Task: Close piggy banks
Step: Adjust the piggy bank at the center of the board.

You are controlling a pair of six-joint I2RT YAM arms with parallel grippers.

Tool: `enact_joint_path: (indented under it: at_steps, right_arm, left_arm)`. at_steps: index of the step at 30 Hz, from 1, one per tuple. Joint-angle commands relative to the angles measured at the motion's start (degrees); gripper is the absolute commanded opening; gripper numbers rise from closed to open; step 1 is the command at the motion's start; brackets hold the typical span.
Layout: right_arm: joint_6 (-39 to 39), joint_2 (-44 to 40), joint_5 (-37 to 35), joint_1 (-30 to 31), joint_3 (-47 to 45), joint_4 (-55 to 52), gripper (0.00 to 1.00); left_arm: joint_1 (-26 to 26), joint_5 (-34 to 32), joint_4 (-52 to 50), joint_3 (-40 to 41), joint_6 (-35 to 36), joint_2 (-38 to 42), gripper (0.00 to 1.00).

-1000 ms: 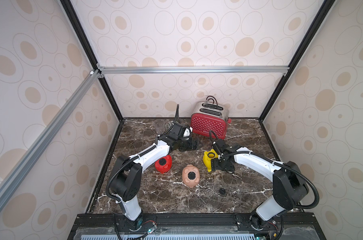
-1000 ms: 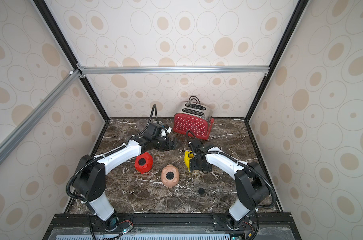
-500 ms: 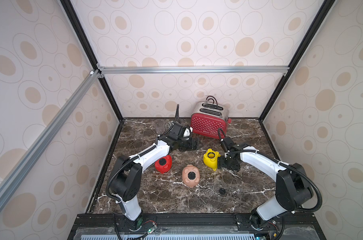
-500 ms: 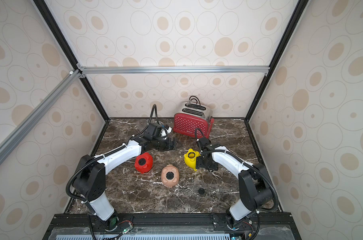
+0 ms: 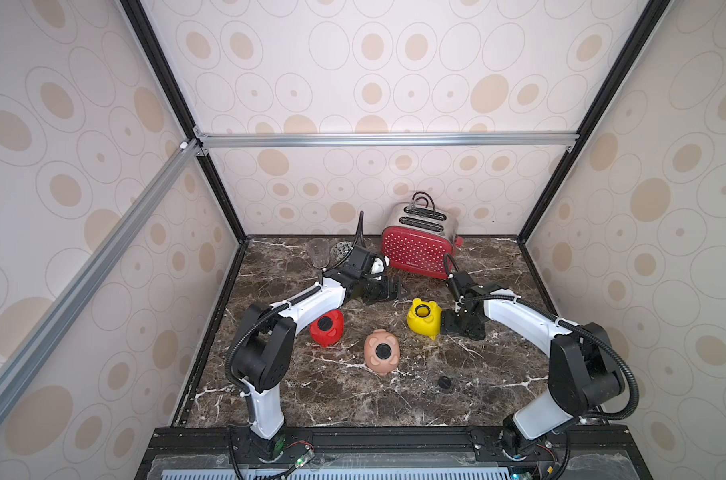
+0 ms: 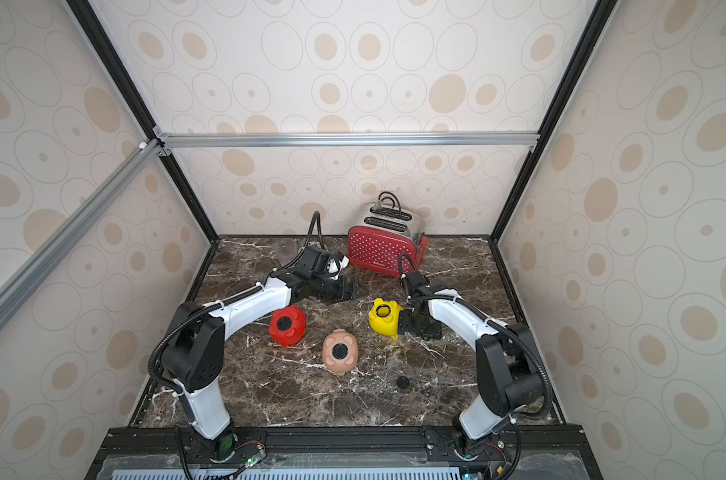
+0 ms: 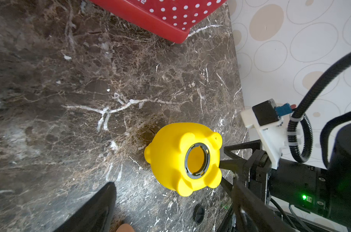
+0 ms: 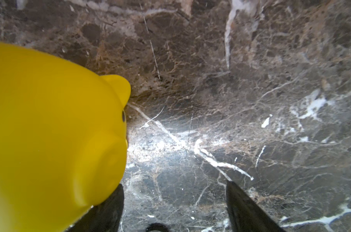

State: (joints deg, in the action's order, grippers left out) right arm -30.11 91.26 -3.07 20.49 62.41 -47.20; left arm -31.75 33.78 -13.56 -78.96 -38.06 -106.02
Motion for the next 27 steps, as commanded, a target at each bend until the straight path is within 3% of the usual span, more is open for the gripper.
enact_joint_path:
  at_steps: [1,13,27]
  right_arm:
    - [0.6,1.5,0.0,-1.0,2.1,-0.9,0.81]
    - [1.8,5.5,-0.1,-3.0,6.7,-2.4,0.80]
    - [2.5,9.2,1.3,-5.7,11.2,-3.0,0.79]
  left_arm:
    - [0.3,1.5,1.4,-3.9,1.1,-2.2,0.90]
    - [-0.1,4.3,5.8,-7.5,-1.0,-8.6,0.89]
    - [-2.2,5.6,6.8,-7.2,-1.3,-10.3,0.90]
